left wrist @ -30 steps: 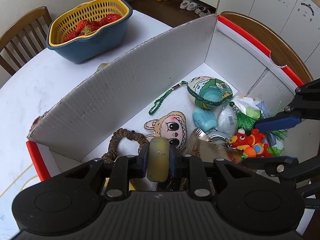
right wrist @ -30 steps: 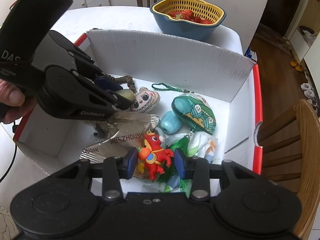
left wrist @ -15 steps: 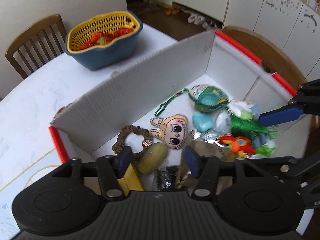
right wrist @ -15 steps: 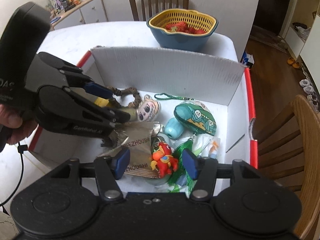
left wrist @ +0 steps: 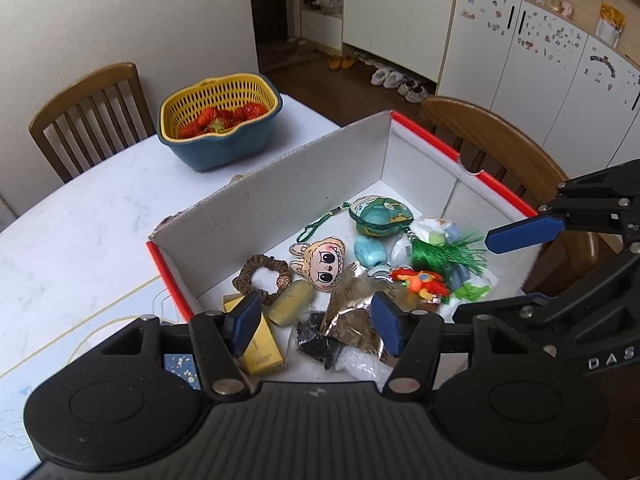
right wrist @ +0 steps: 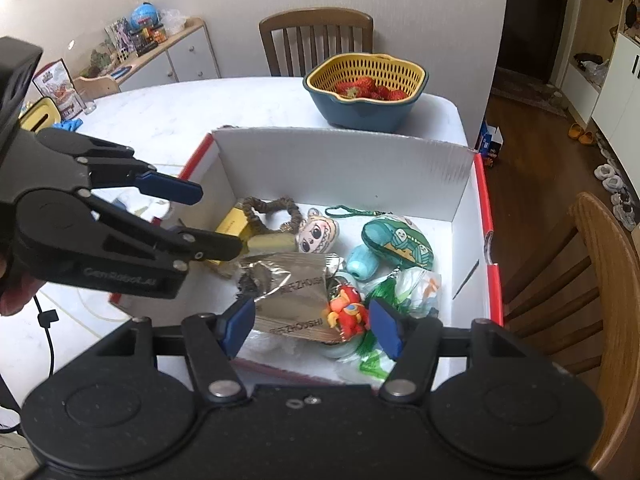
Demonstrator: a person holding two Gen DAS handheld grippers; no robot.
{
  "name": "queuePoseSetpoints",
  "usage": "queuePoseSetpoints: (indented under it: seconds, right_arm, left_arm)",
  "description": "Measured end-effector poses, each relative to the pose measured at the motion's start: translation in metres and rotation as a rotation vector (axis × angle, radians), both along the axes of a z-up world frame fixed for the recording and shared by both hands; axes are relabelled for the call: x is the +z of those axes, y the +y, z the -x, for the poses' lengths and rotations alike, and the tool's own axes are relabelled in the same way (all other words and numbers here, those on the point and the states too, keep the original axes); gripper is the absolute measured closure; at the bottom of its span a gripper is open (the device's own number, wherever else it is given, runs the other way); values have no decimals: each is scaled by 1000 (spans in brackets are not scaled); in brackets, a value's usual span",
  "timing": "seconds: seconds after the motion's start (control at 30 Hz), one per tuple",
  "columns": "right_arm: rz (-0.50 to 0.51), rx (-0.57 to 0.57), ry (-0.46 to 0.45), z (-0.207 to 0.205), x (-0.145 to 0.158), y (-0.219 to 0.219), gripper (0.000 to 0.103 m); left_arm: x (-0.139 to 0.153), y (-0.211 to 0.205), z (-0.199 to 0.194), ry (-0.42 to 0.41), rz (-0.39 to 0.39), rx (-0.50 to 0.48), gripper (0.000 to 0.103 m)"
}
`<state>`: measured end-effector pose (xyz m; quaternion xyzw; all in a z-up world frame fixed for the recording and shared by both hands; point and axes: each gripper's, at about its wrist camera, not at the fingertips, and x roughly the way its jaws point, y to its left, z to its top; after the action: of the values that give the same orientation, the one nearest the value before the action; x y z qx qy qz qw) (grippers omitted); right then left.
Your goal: Organize objects
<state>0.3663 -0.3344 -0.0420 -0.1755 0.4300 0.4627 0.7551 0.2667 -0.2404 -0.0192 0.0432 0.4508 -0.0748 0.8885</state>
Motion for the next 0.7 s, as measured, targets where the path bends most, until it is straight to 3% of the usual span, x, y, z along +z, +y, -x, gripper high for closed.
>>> queuePoseSetpoints:
  seconds: [0.13,0.37,0.6,0.7]
  right_arm:
    - [-32,-19,-9,9,10,-8,36]
    - [-87,-79,-31,25,24,-22,28]
    - [-142,-131,-50,46,34,-29,16]
    - [-164,-152,-59,57,38,-30,10]
  left_arm:
    - [10,0,17,-30,8,-4,42]
    - [24,5,45,-88,-3,-17,23]
    - [31,20,67,-127,17,-13,17]
    - [34,30,75,-140,50,-8,6]
